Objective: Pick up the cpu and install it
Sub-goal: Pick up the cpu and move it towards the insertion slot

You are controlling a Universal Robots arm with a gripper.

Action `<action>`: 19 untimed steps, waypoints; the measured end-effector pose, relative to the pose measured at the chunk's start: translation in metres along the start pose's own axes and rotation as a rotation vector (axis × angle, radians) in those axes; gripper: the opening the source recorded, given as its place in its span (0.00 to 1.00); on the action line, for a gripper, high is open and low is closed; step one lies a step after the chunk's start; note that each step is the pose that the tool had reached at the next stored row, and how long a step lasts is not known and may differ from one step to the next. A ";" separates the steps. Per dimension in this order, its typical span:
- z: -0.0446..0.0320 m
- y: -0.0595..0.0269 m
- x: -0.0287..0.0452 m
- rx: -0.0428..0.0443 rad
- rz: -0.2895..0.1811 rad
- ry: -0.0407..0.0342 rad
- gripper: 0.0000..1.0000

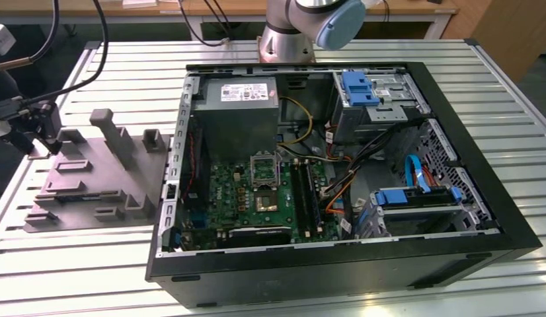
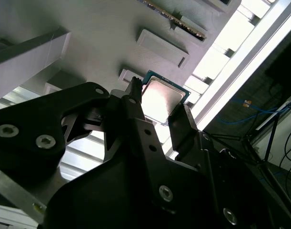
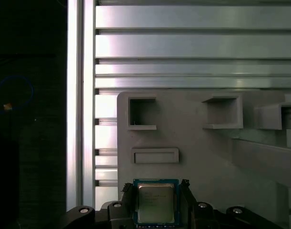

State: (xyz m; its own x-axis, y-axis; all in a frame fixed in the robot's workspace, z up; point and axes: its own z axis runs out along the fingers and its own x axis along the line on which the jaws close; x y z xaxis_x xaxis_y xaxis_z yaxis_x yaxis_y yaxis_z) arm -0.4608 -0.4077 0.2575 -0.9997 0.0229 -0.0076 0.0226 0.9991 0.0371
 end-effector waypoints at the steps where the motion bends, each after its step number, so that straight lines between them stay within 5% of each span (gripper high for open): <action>1: -0.0001 0.0000 0.0000 0.0000 0.000 -0.0001 0.47; 19: -0.0041 0.0001 -0.0001 0.0000 0.000 -0.0001 0.47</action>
State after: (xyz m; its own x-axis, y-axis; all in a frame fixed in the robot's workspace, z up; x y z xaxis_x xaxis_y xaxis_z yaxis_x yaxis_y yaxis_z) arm -0.4608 -0.4077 0.2616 -0.9997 0.0228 -0.0076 0.0225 0.9991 0.0371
